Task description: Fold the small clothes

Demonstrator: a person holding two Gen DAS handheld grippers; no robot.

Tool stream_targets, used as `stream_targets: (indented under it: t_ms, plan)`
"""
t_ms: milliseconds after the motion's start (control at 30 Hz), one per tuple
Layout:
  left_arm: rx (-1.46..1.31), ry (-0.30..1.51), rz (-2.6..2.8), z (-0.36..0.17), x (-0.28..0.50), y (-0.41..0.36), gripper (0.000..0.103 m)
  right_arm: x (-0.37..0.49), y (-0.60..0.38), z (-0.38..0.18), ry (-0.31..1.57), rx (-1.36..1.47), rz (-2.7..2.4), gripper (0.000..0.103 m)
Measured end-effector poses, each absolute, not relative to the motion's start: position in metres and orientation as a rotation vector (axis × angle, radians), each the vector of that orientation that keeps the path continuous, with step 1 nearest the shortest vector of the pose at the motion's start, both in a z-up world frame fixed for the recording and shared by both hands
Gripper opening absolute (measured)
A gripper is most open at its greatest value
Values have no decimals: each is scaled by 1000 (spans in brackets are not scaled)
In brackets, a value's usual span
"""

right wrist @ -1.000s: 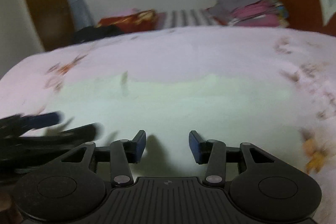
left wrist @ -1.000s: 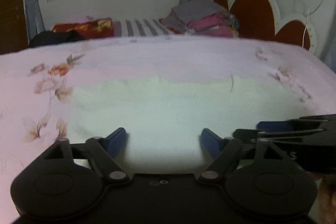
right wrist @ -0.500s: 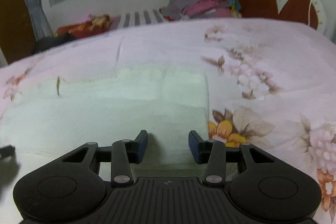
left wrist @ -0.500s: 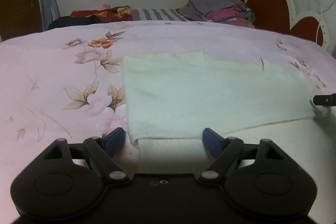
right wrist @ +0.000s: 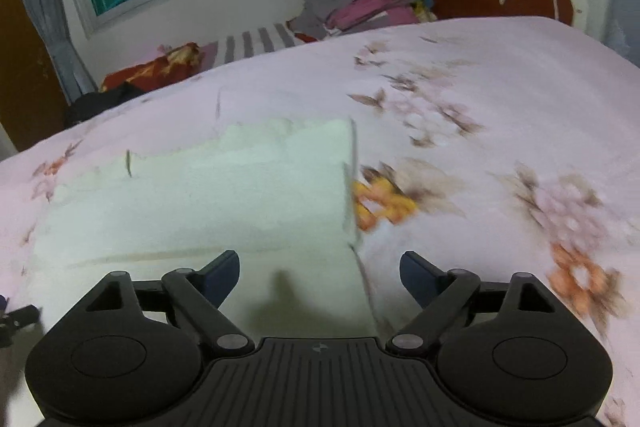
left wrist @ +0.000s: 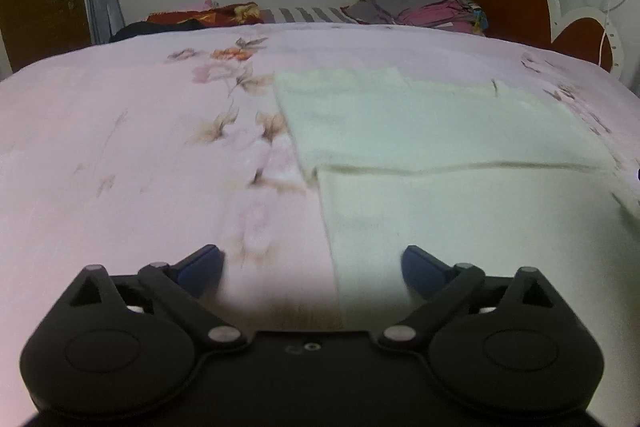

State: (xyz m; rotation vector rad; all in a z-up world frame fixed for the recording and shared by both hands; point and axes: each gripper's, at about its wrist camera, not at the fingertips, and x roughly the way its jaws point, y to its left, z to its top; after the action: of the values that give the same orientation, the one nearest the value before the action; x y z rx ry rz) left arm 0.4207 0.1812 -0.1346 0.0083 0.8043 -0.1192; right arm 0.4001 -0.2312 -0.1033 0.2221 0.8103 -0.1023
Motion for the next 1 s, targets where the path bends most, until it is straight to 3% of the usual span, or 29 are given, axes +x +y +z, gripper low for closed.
stream_targets:
  t_ms: [67,133,200,533,767,900,1000]
  plan:
    - [-1,806,-120,-134,405,184,91,383,-238,-103,800,260,-98,82]
    - [-3,806,-119,-133,390,184,89,364,-243,-104,807,297,-95,64]
    - [-1,803,-112,-132,375,181,85,347,-244,-107,815,315,-98,60]
    - [-72,810,-115,-122,275,164,84,255,-255,-99,802,379,-24,60]
    - [-174,817,-127,-125,205,177,74,164,-287,-99,830,438,23,60]
    - [-259,821,-148,-125,181,186,68,130,-304,-110,859,546,36,46]
    - [-340,824,-156,-125,169,195,63,115,-308,-113,862,611,68,45]
